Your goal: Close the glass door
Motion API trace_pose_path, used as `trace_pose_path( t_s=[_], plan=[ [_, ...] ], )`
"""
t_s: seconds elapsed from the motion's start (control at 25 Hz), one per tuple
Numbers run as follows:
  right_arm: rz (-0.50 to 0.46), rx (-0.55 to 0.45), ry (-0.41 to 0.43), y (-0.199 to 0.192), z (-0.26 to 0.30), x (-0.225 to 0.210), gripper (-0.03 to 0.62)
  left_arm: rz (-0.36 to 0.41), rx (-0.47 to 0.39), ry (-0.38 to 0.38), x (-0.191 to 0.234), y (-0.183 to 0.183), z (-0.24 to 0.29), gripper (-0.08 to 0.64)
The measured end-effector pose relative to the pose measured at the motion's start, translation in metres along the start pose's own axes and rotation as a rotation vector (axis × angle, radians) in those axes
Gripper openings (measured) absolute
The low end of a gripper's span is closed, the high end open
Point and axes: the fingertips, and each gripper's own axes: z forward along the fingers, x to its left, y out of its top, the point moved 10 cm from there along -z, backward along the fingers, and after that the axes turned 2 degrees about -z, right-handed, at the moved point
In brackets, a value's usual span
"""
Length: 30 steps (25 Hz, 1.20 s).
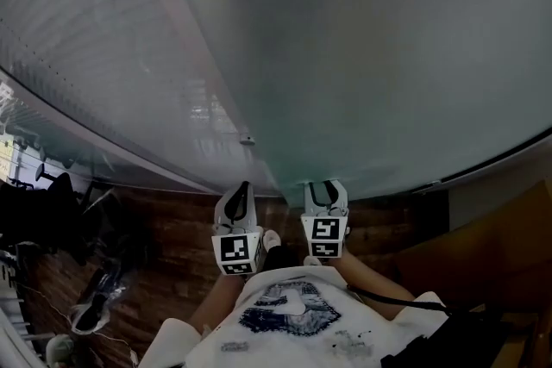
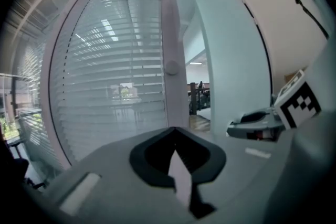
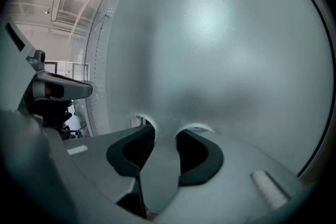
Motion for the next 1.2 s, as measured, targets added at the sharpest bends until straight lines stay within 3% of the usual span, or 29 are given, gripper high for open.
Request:
trace_pose_path(
  t_s=[0.6, 1.2],
  plan=[
    [0.034, 0.004, -0.067, 0.016, 0.033, -0.008, 0.129, 0.032, -0.004, -0.113, 0.013, 0.004, 0.039, 0.003],
    [0.042, 0.003, -0.108, 0.023, 0.060, -0.015, 0.130, 0.029, -0.011, -0.147, 0.030, 0.006, 0.051, 0.003]
  ],
)
